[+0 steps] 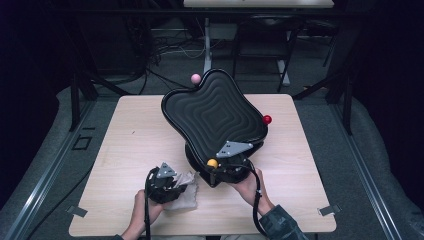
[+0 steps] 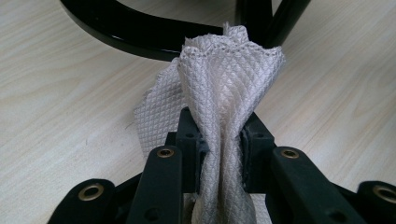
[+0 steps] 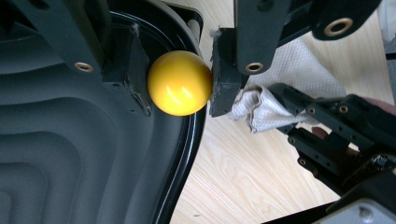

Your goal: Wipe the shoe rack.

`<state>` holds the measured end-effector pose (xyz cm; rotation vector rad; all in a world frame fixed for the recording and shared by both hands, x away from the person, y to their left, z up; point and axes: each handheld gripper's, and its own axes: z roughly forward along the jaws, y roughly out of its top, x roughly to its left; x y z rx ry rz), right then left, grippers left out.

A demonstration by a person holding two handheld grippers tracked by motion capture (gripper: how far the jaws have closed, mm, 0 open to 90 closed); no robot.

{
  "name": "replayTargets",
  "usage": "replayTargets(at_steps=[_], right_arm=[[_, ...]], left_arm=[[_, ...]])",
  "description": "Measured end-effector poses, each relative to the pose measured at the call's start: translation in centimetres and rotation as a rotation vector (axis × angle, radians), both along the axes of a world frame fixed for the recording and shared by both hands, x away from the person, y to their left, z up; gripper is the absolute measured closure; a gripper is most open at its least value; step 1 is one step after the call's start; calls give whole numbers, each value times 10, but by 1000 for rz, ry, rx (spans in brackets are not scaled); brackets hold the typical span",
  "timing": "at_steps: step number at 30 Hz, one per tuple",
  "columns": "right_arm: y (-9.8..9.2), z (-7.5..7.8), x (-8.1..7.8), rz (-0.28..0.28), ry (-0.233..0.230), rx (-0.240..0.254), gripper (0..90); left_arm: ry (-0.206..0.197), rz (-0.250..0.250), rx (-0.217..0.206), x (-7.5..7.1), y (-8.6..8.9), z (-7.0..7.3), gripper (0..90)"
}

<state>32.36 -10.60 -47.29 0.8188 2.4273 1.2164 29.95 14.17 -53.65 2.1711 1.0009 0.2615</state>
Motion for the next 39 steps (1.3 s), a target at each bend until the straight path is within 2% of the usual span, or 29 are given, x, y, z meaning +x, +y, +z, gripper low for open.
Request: replayTargets(at_steps=[6, 11, 13, 15, 18, 23, 24, 25, 28, 31, 33, 39], right_arm=[[-14, 0, -3, -13, 7, 7, 598], [-29, 0, -5, -19, 13, 13, 598], [-37, 1, -6, -33, 19, 3, 596], [-39, 2, -6, -43, 22, 0, 596], [-45, 3, -9, -67, 12, -21, 596], [-48, 3, -10, -87, -3, -35, 599], [-49, 3, -10, -90, -2, -33, 598], [-50, 3, -10, -90, -3, -33, 599], [-54, 3, -11, -98, -2, -31, 599], [-54, 2, -12, -98, -9, -22, 599], [-55, 2, -12, -95, -3, -23, 599], [-56, 1, -11, -94, -10, -22, 600]], left_arm=[[0, -10, 2, 2, -10, -3, 735], [-12, -31, 0, 4, -27, -4, 735], [-25, -48, -4, 5, -39, -5, 735], [-29, -54, -8, 5, -43, -5, 735], [-39, -83, -19, 5, -60, -6, 733], [-48, -109, -50, 9, -83, -7, 732], [-48, -109, -50, 9, -83, -7, 731], [-55, -111, -72, 10, -92, -8, 730], [-77, -109, -127, 11, -102, -9, 726], [-98, -113, -156, 12, -110, -10, 725], [-95, -113, -163, 14, -113, -11, 725], [-60, -100, -136, 23, -117, -20, 735]])
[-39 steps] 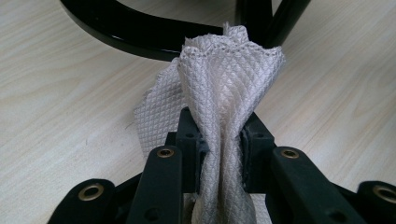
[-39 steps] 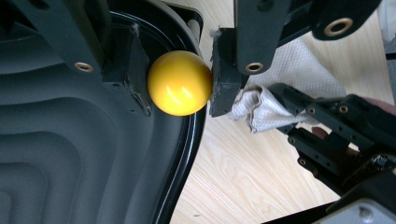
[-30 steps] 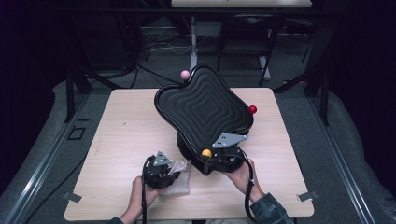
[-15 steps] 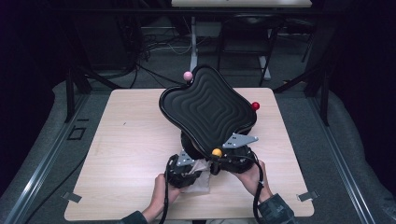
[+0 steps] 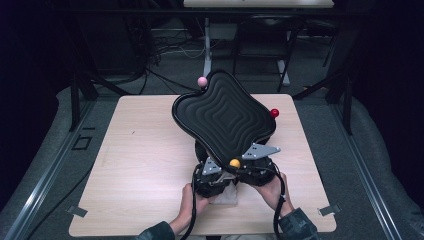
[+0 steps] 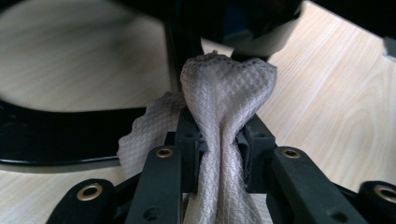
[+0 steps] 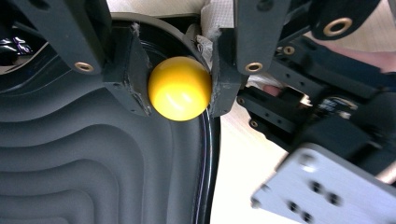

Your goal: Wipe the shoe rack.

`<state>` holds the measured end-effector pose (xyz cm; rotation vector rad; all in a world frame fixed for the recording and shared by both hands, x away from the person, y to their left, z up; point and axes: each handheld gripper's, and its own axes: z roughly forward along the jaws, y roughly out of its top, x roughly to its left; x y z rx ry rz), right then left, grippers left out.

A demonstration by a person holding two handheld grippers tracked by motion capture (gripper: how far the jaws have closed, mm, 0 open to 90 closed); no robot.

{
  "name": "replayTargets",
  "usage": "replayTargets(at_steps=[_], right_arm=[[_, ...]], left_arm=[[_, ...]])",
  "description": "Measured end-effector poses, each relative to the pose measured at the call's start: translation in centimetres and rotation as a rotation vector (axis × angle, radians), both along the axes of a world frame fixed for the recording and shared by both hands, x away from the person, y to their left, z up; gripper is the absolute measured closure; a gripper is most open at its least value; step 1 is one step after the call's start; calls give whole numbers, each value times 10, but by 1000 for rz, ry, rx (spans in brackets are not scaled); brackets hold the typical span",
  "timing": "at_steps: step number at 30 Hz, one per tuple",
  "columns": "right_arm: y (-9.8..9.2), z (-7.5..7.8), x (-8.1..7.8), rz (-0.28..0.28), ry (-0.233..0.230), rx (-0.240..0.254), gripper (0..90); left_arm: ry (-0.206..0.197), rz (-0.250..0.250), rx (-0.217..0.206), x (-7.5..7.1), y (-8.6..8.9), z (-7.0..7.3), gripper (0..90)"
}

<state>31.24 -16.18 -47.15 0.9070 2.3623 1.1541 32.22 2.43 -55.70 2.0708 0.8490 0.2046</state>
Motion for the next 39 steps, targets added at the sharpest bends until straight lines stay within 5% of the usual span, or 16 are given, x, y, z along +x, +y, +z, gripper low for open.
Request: replayTargets(at_steps=[11, 19, 30, 39], right_arm=[[-3, 1, 1, 9, 1, -7, 600], [-7, 2, 1, 20, 11, -14, 600], [-15, 1, 1, 20, 5, -3, 600], [-16, -1, 1, 13, -4, 11, 600]], left_arm=[[29, 11, 56, 6, 0, -14, 755], [-21, -3, -3, -4, 0, 6, 754], [19, -15, 43, 3, -16, -11, 767], [-10, 2, 30, -3, 1, -7, 768]])
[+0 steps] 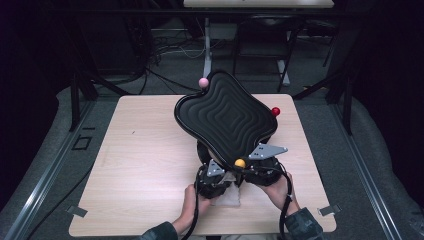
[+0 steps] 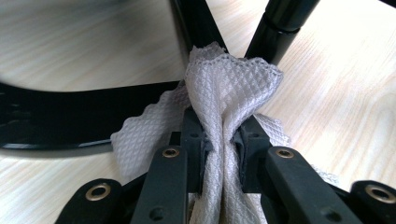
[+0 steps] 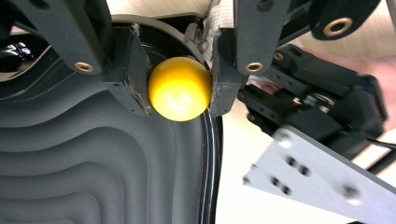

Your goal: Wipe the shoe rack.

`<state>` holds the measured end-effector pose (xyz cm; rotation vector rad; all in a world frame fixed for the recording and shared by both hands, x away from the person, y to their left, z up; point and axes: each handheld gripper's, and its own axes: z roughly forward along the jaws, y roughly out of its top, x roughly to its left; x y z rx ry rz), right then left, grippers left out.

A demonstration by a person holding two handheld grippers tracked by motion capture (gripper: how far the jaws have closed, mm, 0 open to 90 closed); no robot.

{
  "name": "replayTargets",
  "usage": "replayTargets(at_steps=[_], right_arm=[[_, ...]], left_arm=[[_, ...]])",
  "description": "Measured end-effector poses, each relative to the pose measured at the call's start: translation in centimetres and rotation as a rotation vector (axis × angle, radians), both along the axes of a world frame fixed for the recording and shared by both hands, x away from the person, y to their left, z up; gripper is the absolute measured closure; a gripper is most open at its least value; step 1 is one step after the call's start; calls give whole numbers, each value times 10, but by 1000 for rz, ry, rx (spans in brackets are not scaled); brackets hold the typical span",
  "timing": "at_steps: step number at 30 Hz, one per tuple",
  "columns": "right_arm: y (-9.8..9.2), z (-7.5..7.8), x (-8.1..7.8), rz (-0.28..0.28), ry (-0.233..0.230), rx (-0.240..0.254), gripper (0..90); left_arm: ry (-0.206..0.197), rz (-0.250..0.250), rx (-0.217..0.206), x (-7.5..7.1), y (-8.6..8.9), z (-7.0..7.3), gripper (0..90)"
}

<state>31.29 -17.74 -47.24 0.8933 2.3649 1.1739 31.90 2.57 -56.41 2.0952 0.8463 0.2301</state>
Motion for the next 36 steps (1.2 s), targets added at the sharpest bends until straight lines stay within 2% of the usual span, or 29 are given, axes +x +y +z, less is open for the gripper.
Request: replayTargets(at_steps=[3, 8, 13, 19, 24, 28, 31, 36], right_arm=[[1, 0, 0, -3, 3, -9, 599], [1, 0, 0, -4, 0, -8, 600], [1, 0, 0, -5, -1, -11, 600], [2, 0, 0, -6, -2, -10, 600], [3, -1, 0, -7, -10, -2, 600], [3, -1, 0, -8, -12, -5, 600], [3, -1, -1, -9, -14, -7, 600], [3, -1, -1, -2, -16, -6, 600]], left_arm=[[-7, 7, -16, -3, 9, 5, 788], [-28, -7, -36, -10, 14, 22, 805], [-54, -42, -10, -15, 14, 40, 818], [-85, -74, 1, -21, 15, 56, 819], [-82, -91, -4, -21, 10, 59, 818], [-83, -108, 0, -22, 1, 55, 817], [-86, -105, -4, -21, -1, 54, 817], [-90, -77, -9, -16, 7, 60, 817]])
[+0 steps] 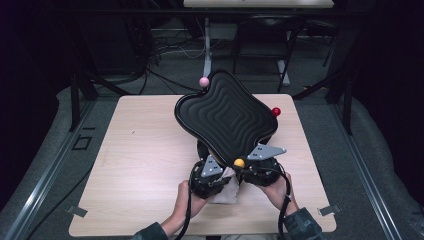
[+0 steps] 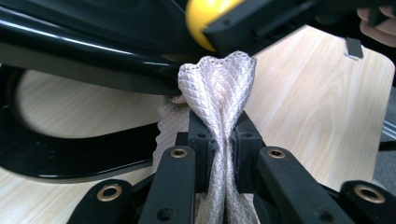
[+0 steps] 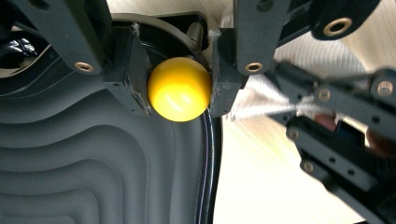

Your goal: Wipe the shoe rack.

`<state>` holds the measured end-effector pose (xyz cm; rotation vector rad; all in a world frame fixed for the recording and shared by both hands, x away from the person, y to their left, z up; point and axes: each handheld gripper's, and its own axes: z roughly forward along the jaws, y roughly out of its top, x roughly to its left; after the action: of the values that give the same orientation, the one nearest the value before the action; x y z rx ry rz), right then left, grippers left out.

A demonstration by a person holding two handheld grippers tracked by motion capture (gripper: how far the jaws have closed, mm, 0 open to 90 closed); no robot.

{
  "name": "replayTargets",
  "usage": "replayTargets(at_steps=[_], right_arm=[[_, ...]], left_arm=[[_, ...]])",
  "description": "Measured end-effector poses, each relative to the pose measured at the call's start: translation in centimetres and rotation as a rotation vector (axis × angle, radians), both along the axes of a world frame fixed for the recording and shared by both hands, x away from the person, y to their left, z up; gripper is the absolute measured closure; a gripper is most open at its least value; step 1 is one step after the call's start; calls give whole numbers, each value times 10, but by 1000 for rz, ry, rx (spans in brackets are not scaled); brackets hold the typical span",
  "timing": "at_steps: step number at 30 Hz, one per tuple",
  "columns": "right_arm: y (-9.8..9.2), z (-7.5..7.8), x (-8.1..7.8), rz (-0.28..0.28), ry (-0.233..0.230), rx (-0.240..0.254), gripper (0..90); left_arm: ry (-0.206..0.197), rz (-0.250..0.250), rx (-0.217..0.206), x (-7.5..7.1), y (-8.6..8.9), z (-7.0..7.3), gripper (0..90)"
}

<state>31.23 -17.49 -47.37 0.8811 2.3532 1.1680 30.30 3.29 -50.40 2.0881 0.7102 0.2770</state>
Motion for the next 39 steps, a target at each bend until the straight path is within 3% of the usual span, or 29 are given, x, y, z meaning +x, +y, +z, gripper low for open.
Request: replayTargets(at_steps=[17, 39], right_arm=[[0, 0, 0, 1, 1, 1, 600], [0, 0, 0, -2, -4, -7, 599]], left_arm=[[-9, 48, 1, 16, 18, 15, 811], [-43, 160, 5, 43, 56, 36, 808]])
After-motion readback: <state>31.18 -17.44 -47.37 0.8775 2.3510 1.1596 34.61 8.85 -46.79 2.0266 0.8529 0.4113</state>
